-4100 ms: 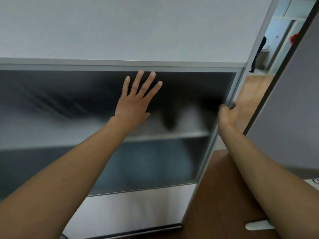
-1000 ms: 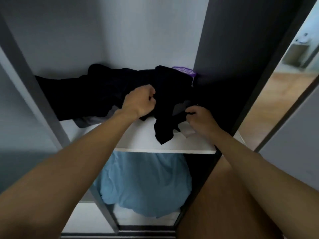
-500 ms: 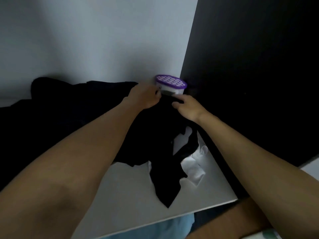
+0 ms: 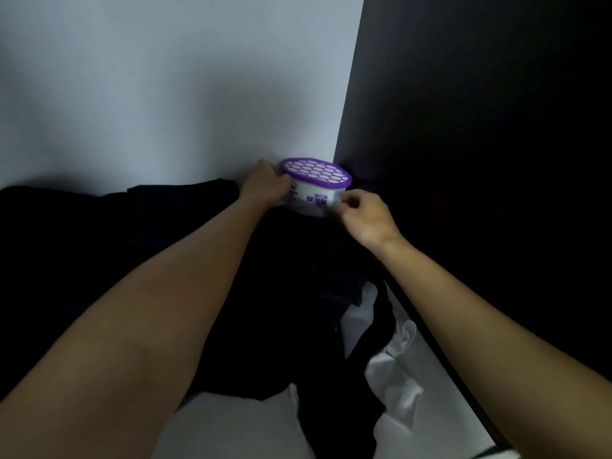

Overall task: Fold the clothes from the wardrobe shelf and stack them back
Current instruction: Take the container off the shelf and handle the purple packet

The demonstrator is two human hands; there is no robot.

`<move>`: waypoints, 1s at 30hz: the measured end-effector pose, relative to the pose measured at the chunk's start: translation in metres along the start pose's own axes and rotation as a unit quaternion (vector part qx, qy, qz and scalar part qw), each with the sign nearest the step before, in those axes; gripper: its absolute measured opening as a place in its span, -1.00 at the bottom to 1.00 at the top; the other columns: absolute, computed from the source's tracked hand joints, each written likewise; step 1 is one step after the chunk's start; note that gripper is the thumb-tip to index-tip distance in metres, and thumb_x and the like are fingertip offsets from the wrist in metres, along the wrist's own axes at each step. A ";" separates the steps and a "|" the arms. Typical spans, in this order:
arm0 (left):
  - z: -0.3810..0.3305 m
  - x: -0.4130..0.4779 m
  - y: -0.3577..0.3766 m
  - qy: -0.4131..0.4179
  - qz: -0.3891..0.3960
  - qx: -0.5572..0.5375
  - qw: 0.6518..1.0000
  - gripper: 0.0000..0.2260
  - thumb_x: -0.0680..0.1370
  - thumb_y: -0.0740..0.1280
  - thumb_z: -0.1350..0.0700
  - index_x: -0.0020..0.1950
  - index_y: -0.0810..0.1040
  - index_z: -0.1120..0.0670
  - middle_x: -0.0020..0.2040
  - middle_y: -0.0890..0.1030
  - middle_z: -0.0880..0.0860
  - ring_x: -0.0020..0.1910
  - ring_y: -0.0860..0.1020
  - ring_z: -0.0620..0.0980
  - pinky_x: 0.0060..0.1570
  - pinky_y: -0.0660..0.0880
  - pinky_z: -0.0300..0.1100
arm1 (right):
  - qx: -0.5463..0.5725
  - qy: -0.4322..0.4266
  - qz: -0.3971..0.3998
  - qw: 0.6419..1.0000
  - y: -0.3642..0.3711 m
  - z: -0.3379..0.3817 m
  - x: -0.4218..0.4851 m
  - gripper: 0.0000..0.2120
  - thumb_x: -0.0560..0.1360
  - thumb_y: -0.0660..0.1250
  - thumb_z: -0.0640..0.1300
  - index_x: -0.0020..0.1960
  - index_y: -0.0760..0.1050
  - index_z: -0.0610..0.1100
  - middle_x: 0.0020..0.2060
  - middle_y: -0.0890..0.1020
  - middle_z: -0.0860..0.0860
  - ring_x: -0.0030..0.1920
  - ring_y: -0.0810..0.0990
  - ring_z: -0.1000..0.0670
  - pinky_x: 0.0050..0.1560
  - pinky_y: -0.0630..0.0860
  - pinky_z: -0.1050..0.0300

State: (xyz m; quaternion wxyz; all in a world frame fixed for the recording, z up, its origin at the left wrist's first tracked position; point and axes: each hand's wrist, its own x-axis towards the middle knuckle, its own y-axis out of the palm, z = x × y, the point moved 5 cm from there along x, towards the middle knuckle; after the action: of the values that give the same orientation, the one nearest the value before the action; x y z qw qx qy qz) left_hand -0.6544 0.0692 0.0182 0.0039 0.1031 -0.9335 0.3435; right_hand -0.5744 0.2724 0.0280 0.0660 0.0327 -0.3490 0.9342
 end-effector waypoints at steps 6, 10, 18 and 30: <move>0.011 0.025 0.028 -0.018 0.082 -0.098 0.992 -0.63 0.66 0.18 -0.09 0.36 0.54 0.06 0.30 0.58 0.15 0.06 0.49 -0.05 -0.02 0.28 -0.32 | 0.158 0.143 0.055 0.975 0.034 -0.015 0.043 -0.57 0.52 0.36 0.07 0.27 0.45 -0.16 0.15 0.63 -0.12 0.09 0.62 -0.10 0.17 0.55 0.01; 0.015 0.036 0.043 -0.003 0.088 -0.104 0.991 -0.63 0.68 0.08 -0.13 0.30 0.54 0.00 0.27 0.59 0.16 0.00 0.49 0.00 -0.01 0.38 -0.21 | 0.148 0.130 0.063 0.978 0.044 -0.017 0.066 -0.59 0.61 0.27 0.07 0.30 0.50 -0.21 0.07 0.63 -0.10 -0.02 0.58 -0.06 0.05 0.50 0.10; 0.014 0.032 0.038 0.001 0.086 -0.153 0.985 -0.64 0.69 0.05 -0.14 0.32 0.50 -0.02 0.23 0.61 0.16 0.13 0.59 0.11 0.22 0.52 -0.03 | 0.238 0.109 0.012 0.965 0.045 -0.020 0.071 -0.86 0.64 0.27 -0.03 0.07 0.48 -0.10 -0.14 0.60 -0.02 -0.27 0.56 0.04 -0.30 0.52 0.32; -0.079 -0.061 -0.040 0.016 0.059 -0.360 0.931 -0.57 0.65 0.06 -0.27 0.34 0.44 -0.04 0.11 0.67 0.08 -0.08 0.70 0.03 -0.25 0.65 0.02 | 0.443 0.027 -0.035 0.895 -0.029 0.067 0.002 -0.60 0.54 0.37 0.15 0.32 0.42 0.05 0.10 0.69 -0.04 0.00 0.72 -0.14 -0.06 0.66 -0.25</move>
State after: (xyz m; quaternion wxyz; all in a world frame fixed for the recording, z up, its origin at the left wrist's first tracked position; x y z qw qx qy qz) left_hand -0.5917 0.1016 0.0999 0.0356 0.0341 -0.9987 -0.0142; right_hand -0.5710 0.2505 0.0973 0.0867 0.0455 0.1042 0.9897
